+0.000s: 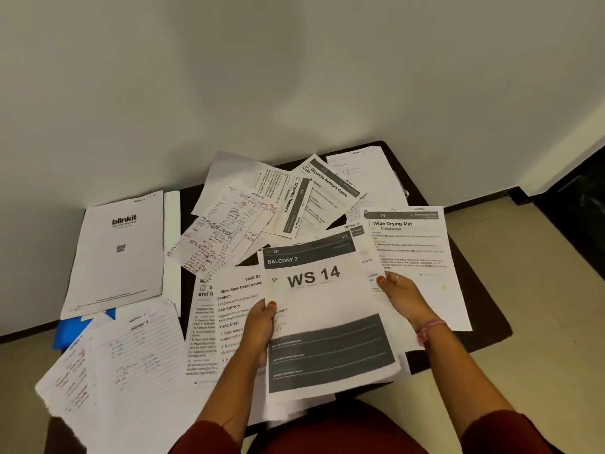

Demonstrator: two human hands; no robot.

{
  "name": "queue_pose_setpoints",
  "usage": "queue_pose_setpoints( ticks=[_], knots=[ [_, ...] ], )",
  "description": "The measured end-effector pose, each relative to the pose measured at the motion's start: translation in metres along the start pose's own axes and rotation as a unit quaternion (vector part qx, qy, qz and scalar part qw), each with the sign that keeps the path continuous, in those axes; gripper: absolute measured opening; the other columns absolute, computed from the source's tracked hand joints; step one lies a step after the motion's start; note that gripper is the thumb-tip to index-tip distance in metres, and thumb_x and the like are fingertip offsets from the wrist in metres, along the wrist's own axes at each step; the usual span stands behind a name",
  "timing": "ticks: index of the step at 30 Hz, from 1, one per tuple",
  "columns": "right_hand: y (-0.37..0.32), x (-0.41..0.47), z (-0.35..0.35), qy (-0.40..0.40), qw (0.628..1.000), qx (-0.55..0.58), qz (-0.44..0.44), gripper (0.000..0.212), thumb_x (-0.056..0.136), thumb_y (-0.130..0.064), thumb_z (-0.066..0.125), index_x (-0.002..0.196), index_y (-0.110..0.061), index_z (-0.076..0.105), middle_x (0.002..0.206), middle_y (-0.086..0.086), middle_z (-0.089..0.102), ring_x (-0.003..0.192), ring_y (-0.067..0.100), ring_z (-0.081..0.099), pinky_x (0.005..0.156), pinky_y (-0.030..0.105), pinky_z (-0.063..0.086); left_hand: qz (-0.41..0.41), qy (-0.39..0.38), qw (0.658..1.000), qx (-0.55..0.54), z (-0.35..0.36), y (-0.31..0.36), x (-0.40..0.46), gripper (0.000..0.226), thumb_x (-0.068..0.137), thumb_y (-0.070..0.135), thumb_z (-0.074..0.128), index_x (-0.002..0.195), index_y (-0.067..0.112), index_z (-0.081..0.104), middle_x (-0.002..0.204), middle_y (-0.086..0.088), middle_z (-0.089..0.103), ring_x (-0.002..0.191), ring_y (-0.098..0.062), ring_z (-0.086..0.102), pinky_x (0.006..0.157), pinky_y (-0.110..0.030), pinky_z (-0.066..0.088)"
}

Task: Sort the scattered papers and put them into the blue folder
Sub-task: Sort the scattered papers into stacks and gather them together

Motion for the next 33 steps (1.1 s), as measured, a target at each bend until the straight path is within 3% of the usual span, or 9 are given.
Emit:
queue_pose_setpoints(
  ticks=[2,5,8,11,16,20,24,28,33],
  knots=[
    [0.004,0.001,0.000,-0.007,1.000,0.000,0.006,0.035,0.101,-0.016,0.041,0.135,-0.014,0.049,0.130,-0.003,0.054,0.111,0.014,0.050,0.096,0.028,0.039,0.006,0.007,1.000,-0.002,0.007,-0.002,-0.002,0.030,0.102,0.019,0.042,0.127,0.008,0.053,0.110,-0.010,0.069,0.094,-0.029,0.068,0.082,-0.044,0.056],
    [0.008,0.002,-0.004,-0.016,1.000,-0.002,0.013,0.036,0.101,-0.018,0.041,0.136,-0.013,0.050,0.135,0.001,0.054,0.112,0.017,0.051,0.096,0.027,0.039,0.002,0.013,1.000,-0.015,0.017,-0.006,-0.006,0.025,0.102,0.024,0.043,0.118,0.012,0.057,0.104,-0.010,0.071,0.092,-0.030,0.069,0.081,-0.043,0.057],
    [0.011,0.001,-0.005,-0.038,0.999,-0.007,0.011,0.034,0.101,-0.022,0.042,0.132,-0.014,0.052,0.122,-0.003,0.058,0.098,0.009,0.056,0.078,0.015,0.046,-0.003,0.025,1.000,-0.012,0.023,-0.011,-0.007,0.023,0.101,0.025,0.043,0.112,0.013,0.059,0.101,-0.012,0.072,0.091,-0.032,0.069,0.085,-0.049,0.055],
    [0.013,-0.002,-0.006,-0.058,0.998,0.017,0.015,0.030,0.099,-0.026,0.047,0.125,-0.016,0.058,0.117,-0.003,0.062,0.091,0.005,0.060,0.063,0.010,0.050,0.012,0.043,0.999,0.001,0.031,-0.014,-0.011,0.022,0.101,0.022,0.041,0.104,0.014,0.061,0.095,-0.009,0.072,0.087,-0.028,0.069,0.081,-0.041,0.055],
    [0.020,-0.008,-0.009,-0.077,0.992,0.072,0.067,0.025,0.095,-0.030,0.055,0.109,-0.014,0.068,0.104,0.011,0.072,0.096,0.034,0.068,0.086,0.048,0.055,0.019,0.070,0.997,0.014,0.040,-0.018,-0.011,0.023,0.100,0.022,0.041,0.101,0.012,0.062,0.096,-0.011,0.071,0.090,-0.029,0.068,0.085,-0.043,0.054],
    [0.022,-0.009,-0.014,-0.076,0.992,0.074,0.068,0.026,0.097,-0.033,0.050,0.109,-0.017,0.066,0.108,0.010,0.071,0.100,0.031,0.066,0.092,0.046,0.052,0.030,0.075,0.996,0.023,0.047,-0.019,-0.009,0.024,0.100,0.021,0.040,0.095,0.010,0.061,0.094,-0.013,0.070,0.085,-0.029,0.067,0.083,-0.042,0.054],
    [0.024,-0.008,-0.016,-0.080,0.995,0.038,0.049,0.061,0.090,-0.062,0.036,0.140,-0.028,0.043,0.140,-0.002,0.051,0.129,0.025,0.047,0.110,0.049,0.035,0.031,0.064,0.997,0.042,0.054,-0.023,-0.008,0.026,0.099,0.023,0.039,0.092,0.007,0.059,0.092,-0.019,0.070,0.087,-0.035,0.067,0.083,-0.049,0.053],
    [0.024,-0.006,-0.013,-0.096,0.994,-0.036,0.025,0.046,0.098,-0.034,0.046,0.141,-0.017,0.042,0.142,0.000,0.048,0.127,0.023,0.047,0.110,0.046,0.037,0.048,0.055,0.996,0.057,0.059,-0.019,-0.018,0.022,0.099,0.022,0.040,0.088,0.011,0.056,0.081,-0.010,0.065,0.071,-0.020,0.062,0.066,-0.032,0.050],
    [0.024,0.005,-0.019,-0.094,0.994,-0.052,0.018,0.037,0.098,-0.017,0.048,0.134,-0.011,0.049,0.131,0.006,0.057,0.118,0.025,0.055,0.105,0.046,0.042,0.096,-0.020,0.991,0.089,0.069,-0.015,-0.029,0.029,0.099,0.015,0.045,0.127,0.015,0.047,0.120,-0.004,0.061,0.102,-0.020,0.061,0.087,-0.034,0.051]
  ],
)
Point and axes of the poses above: each hand's wrist, its own x-axis towards the middle knuckle, its own z-axis out of the palm, y = z × x, the point moved 2 cm from there along x, towards the middle knuckle
